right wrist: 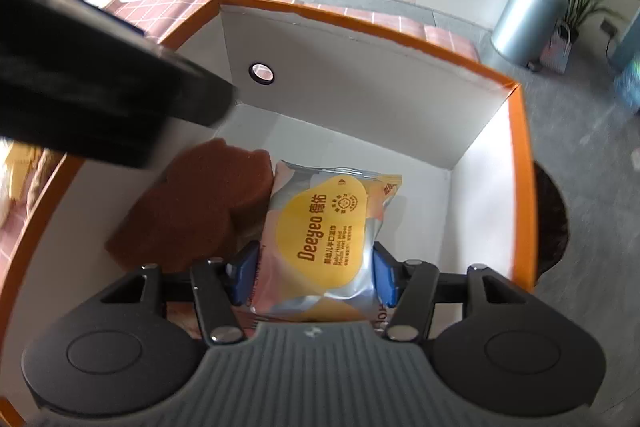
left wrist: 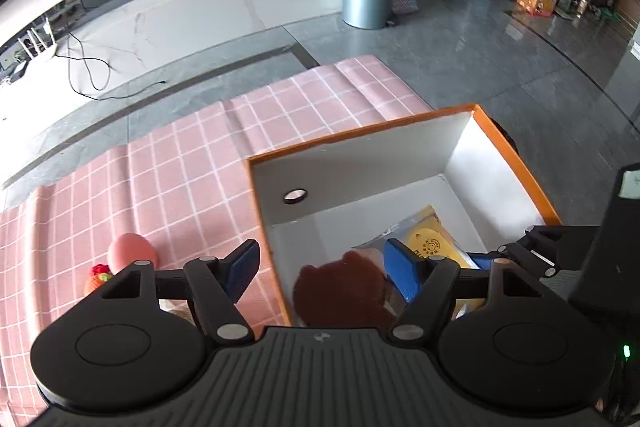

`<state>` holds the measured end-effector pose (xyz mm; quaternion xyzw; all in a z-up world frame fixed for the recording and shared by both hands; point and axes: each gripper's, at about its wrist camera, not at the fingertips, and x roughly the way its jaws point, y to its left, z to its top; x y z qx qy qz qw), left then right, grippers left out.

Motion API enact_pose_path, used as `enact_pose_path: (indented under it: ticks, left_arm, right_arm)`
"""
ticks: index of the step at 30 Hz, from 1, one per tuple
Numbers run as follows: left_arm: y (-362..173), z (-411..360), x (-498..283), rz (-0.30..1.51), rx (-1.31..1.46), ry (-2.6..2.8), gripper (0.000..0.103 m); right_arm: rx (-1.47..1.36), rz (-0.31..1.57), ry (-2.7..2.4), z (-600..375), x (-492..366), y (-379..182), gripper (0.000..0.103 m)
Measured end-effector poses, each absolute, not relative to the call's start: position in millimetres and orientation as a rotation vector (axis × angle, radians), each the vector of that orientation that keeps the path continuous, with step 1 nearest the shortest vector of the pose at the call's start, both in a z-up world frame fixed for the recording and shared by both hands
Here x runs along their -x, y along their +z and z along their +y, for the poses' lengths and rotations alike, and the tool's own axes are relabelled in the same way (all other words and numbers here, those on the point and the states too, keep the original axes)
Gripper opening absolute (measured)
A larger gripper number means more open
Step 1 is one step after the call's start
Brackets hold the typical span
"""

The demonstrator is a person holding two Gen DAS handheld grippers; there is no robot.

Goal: Organize soft objects
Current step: 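Carry sponge and wipes pack into the orange box and open both tools, then move both tools back toward the white tissue and yellow cloth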

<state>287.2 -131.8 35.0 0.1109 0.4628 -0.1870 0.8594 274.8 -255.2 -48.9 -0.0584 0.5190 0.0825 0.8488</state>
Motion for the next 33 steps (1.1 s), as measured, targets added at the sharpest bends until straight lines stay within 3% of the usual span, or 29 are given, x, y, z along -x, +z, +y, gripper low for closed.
enact_pose_path:
  ticks: [8,13,18,21,30,33]
  left_arm:
    - [36,-107,-282,0.970,-0.190,-0.386,0.083]
    - [38,-96,-275,0.976,-0.180,-0.377,0.083]
    - [45,-80,-259,0.971,-0.155,-0.390,0.083]
    - [50,-67,-247,0.954,-0.121,-0.400,0.083]
    - [68,-12,-191,0.827,-0.038,-0.429,0.067]
    - [68,10,-168,0.783,-0.024,-0.409,0.066]
  right_arm:
    - [0.091,1.143,0.142,-252,-287,-60,0.061]
    - [0.145,1.104,0.112,-244,-276,-48,0.074]
    - [0.125,1.079,0.119,-244,-259,-33,0.074]
    - [0.126,1.041,0.125,-236,-241,-21,0.075]
    - [0.019,0.794,0.162,-205,-169,24,0.075]
    - [0.002,0.710,0.195,-187,-144,33,0.075]
